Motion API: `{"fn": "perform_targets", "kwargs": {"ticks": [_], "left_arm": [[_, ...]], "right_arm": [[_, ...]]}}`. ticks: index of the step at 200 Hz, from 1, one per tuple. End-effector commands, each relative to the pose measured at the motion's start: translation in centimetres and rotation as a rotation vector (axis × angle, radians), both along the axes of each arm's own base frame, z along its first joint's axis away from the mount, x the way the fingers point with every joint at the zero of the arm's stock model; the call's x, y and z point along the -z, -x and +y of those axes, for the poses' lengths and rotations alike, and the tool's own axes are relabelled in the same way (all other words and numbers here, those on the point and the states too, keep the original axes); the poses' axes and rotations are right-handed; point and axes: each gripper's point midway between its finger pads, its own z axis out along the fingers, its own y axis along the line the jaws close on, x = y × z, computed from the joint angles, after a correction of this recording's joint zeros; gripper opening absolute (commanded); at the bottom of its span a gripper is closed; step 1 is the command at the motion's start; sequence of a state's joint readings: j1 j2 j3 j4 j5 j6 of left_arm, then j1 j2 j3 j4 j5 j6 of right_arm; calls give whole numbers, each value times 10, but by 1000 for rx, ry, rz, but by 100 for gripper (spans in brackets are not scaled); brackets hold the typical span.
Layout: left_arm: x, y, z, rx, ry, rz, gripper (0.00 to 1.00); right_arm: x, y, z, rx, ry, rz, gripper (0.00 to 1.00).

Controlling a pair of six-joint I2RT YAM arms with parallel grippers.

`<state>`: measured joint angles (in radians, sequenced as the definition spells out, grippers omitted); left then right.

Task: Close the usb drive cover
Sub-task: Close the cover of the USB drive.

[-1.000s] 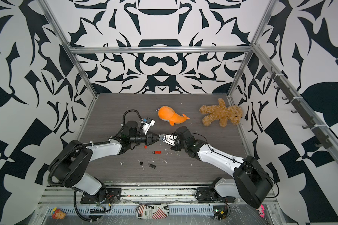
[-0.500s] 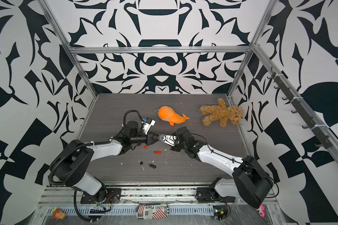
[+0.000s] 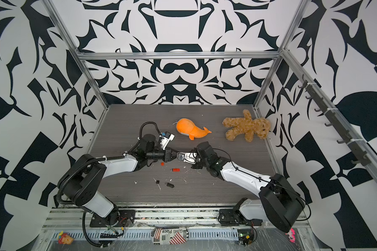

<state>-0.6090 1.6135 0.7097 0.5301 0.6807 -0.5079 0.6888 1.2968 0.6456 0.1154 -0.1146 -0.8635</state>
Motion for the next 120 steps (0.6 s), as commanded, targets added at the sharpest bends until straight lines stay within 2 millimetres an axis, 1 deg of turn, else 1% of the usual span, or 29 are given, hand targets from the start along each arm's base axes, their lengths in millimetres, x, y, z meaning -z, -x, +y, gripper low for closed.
{"fn": "perform_targets", "kwargs": {"ticks": [1,42,93,120], "left_arm": [[-1,-2,-9,11,-8,3,8],[1,-2,-13,19,-12,9,8],[5,-1,-16,24,-9,11,8],[10,4,-20,46,-26,-3,8]], "right_arm": [[-50,5,37,-153,-131,-135,6],[-60,3,45,-171,-151,-153,6],[-88,3,58,-162,-275,-120,5],[-97,8,67,-191,-308,-112,5]]}}
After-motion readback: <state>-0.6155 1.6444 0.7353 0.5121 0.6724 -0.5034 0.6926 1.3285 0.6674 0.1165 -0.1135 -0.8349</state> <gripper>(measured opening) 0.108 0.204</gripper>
